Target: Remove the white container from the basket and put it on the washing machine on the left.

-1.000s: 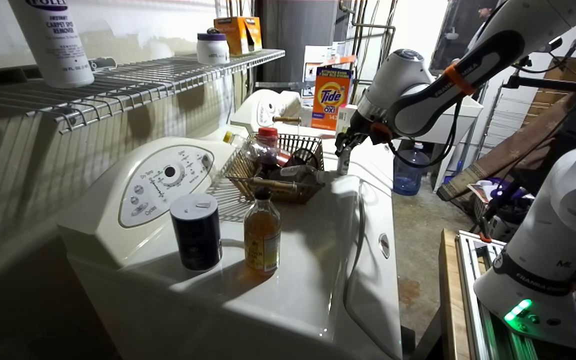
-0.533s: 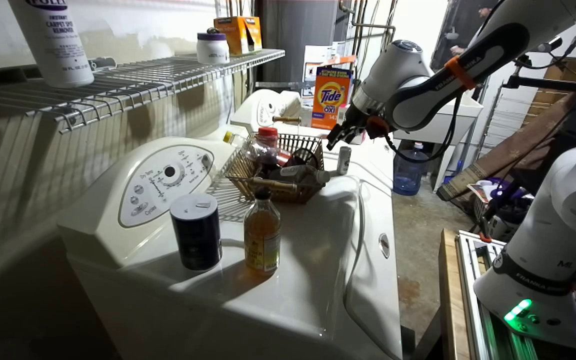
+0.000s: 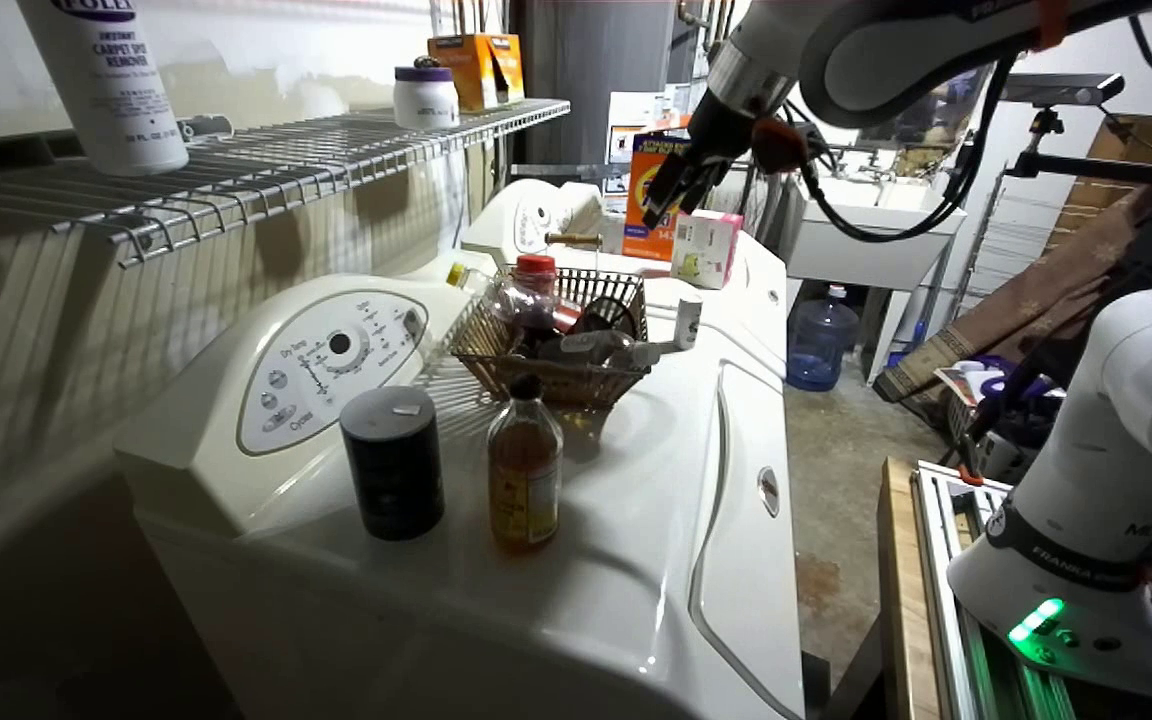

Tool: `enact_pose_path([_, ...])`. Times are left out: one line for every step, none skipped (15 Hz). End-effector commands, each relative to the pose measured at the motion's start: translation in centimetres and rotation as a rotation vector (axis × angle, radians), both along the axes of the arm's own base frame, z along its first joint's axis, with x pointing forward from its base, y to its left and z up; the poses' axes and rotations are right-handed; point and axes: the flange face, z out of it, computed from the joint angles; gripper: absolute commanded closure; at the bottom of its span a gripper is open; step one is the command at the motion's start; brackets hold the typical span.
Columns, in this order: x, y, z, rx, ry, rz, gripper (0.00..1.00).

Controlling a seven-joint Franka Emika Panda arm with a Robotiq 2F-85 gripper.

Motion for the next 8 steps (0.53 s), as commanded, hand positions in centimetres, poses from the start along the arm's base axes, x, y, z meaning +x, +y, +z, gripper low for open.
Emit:
enact_pose_path([-0.3, 2.6, 4.6, 0.032, 0.044, 0.068, 0.0])
enact_pose_path([-0.5, 3.1, 5.5, 0.034, 0.092, 0.087, 0.0])
enact_pose_path([-0.5, 2.5, 3.9, 0.011, 0.041, 0.049, 0.0])
enact_pose_path([-0.6, 2.8, 4.6, 0.01, 0.043, 0.054, 0.0])
enact_pose_path([-0.6, 2.8, 4.7, 0.01, 0.042, 0.054, 0.0])
enact_pose_path([-0.6, 2.7, 4.5, 0.011, 0.045, 0.051, 0.0])
enact_pose_path([-0.5, 2.5, 4.3, 0.011, 0.048, 0.049, 0.0])
enact_pose_path([-0.5, 2.5, 4.2, 0.011, 0.05, 0.048, 0.0])
